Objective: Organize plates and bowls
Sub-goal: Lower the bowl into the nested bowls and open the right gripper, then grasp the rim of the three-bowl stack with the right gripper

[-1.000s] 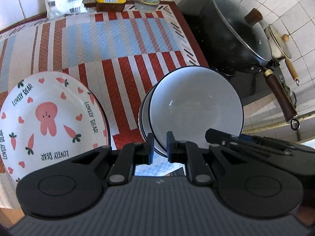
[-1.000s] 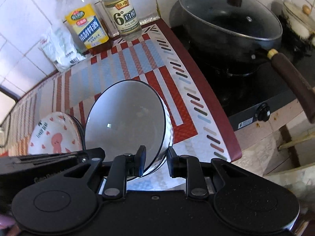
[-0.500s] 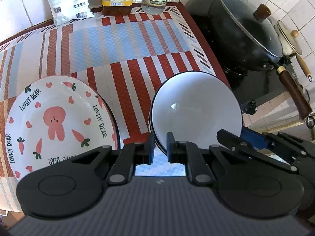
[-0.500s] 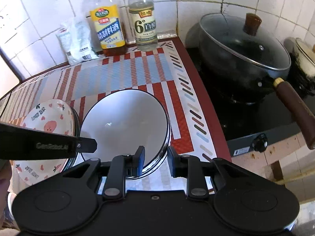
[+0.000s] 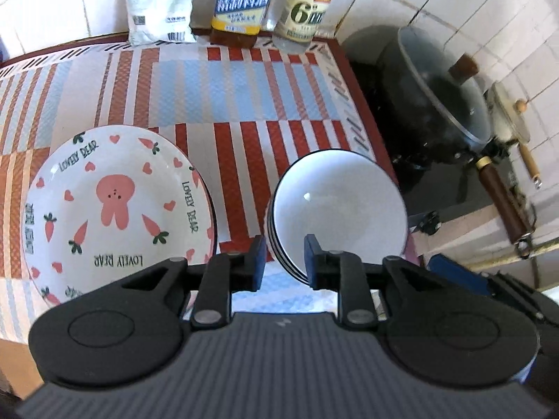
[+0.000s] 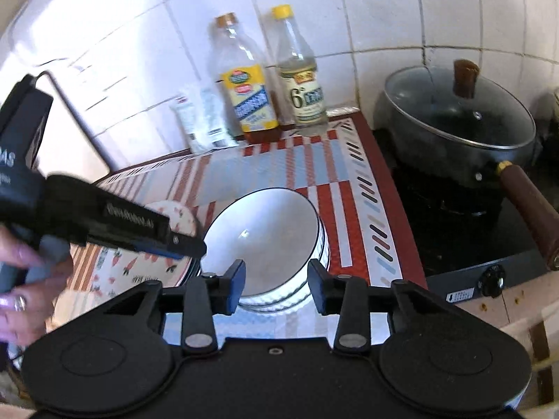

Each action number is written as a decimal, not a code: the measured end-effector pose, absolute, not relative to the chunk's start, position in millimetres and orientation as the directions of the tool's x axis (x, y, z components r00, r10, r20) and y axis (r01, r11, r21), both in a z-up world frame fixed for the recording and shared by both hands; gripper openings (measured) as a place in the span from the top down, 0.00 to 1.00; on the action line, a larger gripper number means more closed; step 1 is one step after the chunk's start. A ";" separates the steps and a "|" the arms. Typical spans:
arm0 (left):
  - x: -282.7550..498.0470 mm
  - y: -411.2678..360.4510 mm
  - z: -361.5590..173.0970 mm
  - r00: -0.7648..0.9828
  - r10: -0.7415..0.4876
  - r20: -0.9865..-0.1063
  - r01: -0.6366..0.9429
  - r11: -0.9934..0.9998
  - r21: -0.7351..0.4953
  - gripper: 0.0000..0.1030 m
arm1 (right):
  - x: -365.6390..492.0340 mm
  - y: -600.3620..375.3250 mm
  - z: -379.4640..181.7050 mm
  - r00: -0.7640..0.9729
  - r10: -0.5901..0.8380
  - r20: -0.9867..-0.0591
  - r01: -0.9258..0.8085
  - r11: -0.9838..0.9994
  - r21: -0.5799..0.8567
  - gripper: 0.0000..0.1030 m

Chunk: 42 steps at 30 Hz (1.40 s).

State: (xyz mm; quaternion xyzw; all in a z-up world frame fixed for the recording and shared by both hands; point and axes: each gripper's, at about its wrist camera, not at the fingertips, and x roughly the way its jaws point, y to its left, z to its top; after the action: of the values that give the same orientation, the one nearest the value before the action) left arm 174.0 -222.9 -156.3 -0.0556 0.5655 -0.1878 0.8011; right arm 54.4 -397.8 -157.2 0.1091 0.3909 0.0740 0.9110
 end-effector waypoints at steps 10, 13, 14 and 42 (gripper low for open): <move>114.5 -208.1 -149.9 0.393 -0.431 -0.812 0.182 0.902 -0.391 0.70 | 22.2 -397.7 -157.9 0.708 0.268 -0.653 -0.209 0.963 0.169 0.41; 98.4 -206.5 -146.9 0.435 -0.447 -0.782 0.199 0.894 -0.400 0.67 | 15.8 -397.6 -158.7 0.717 0.273 -0.642 -0.229 0.961 0.154 0.39; 93.5 -206.8 -146.0 0.452 -0.446 -0.772 0.209 0.895 -0.395 0.65 | 13.9 -396.6 -159.3 0.719 0.269 -0.640 -0.234 0.962 0.141 0.38; 100.3 -185.0 -209.1 0.522 -0.561 -0.643 0.247 0.820 -0.516 0.30 | 19.3 -353.4 -281.5 0.844 0.078 -0.530 -0.097 0.995 -0.008 0.10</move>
State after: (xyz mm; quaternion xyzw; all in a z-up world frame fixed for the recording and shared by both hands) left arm 100.3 -185.0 -209.1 -0.1838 0.4279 -0.2368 0.8527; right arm 19.3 -353.4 -281.5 -0.0174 0.2754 0.0454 0.9601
